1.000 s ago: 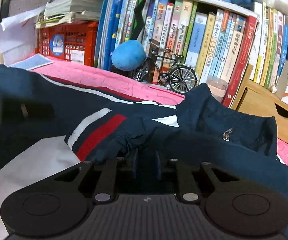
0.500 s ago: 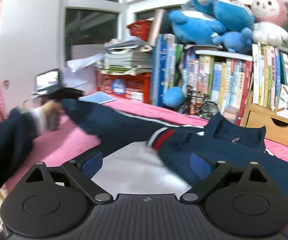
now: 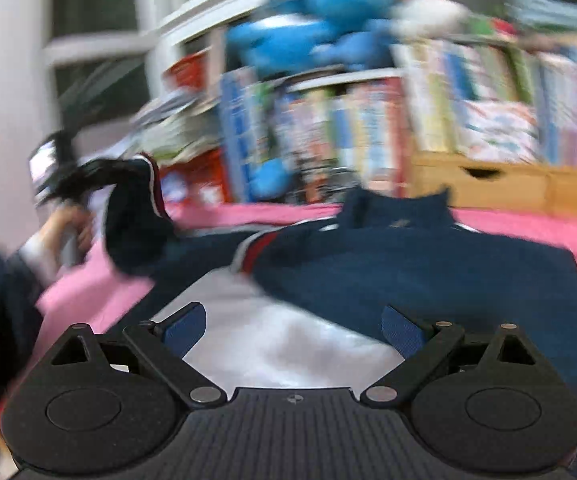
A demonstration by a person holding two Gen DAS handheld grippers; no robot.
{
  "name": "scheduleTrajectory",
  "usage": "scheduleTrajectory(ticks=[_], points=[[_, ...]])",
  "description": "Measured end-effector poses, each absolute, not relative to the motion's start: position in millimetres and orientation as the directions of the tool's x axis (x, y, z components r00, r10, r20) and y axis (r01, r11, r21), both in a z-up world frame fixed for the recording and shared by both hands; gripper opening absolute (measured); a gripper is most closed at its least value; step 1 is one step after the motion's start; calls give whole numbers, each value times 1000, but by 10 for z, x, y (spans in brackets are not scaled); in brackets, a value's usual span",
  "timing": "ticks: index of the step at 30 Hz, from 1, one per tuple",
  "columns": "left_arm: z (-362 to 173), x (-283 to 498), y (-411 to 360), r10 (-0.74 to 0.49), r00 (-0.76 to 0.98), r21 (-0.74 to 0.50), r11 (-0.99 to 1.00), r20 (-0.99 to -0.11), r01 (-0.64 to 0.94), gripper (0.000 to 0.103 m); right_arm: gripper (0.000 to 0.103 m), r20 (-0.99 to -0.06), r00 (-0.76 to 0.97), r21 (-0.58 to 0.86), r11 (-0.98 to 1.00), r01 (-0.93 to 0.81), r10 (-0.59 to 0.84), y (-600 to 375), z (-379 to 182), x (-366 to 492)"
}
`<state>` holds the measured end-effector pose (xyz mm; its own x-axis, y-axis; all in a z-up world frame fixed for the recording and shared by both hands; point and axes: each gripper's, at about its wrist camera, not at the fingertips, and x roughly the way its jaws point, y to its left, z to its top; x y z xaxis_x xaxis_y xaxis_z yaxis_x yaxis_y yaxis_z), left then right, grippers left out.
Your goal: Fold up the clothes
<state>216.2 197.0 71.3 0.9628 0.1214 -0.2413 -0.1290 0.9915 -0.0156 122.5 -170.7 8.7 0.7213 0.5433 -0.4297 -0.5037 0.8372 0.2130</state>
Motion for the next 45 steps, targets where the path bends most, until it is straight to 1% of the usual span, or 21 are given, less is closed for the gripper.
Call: scheduleTrajectory(ticks=[2,4,6,7,8,11,13,15,18,21,24,28,29,30,31,33,35,38,41,44,45], points=[[684,2101,1381,-35,943,42,998,-332,51,23,96,-429,747,240,861,-448,508,-1853,113,1247],[541,2027,998,-144,888,39,983,-437,179,48,96,-439,765,257,882,-395,471,-2002,130,1250],[358,1939,723,-228,814,6,962,-535,273,56,96,-465,768,259,897,-358,441,-2094,127,1248],[291,1860,696,-258,790,-25,955,-556,294,60,96,-478,767,254,903,-347,428,-2120,123,1254],[234,1782,686,-283,770,-53,949,-572,310,63,96,-489,766,248,908,-337,418,-2138,120,1262],[221,1571,907,-303,780,-99,949,-547,299,83,96,-504,757,234,910,-343,415,-2067,119,1322],[216,1426,1057,-310,790,-125,949,-528,289,88,97,-514,751,226,910,-348,415,-2011,118,1367],[227,1315,1230,-230,842,-91,973,-488,213,95,100,-522,733,232,900,-369,436,-1828,110,1487],[180,1285,1435,-51,887,-42,998,-459,36,97,101,-532,717,265,893,-364,451,-1586,80,1774],[49,1363,1595,42,887,-43,997,-460,-69,97,102,-564,685,331,886,-324,461,-1256,73,2229],[-9,1501,1702,20,851,-109,990,-525,-90,97,103,-611,675,291,911,-294,413,-802,148,2648],[-72,1559,1899,-43,833,-226,969,-552,-100,96,101,-688,675,75,951,-299,267,-98,155,3068],[-86,1547,1945,-46,830,-247,962,-555,-112,96,93,-710,667,22,954,-297,225,42,119,3162],[-99,1532,1987,-51,831,-269,955,-555,-121,96,60,-732,649,4,953,-303,209,88,71,3204],[-107,1502,2017,-66,843,-293,949,-535,-112,96,45,-748,633,-11,950,-312,199,123,31,3232],[-129,1422,2104,-106,865,-349,934,-490,-83,96,41,-725,645,-15,930,-367,243,27,63,3087],[-152,1359,2176,-158,890,-410,912,-428,-35,97,40,-701,651,-61,885,-462,291,-158,102,2792],[-110,1292,2175,-166,910,-408,913,-379,-4,100,44,-693,655,-138,836,-531,302,-554,111,2308],[-94,1295,2109,-164,911,-376,926,-377,11,100,63,-743,608,-136,828,-545,278,-897,71,1952],[-122,1322,2125,-170,907,-389,921,-384,8,101,70,-793,563,-112,852,-512,234,-1126,-5,1762],[-134,1330,2139,-171,904,-396,918,-392,2,101,78,-795,564,-105,866,-489,222,-1195,-25,1706]])
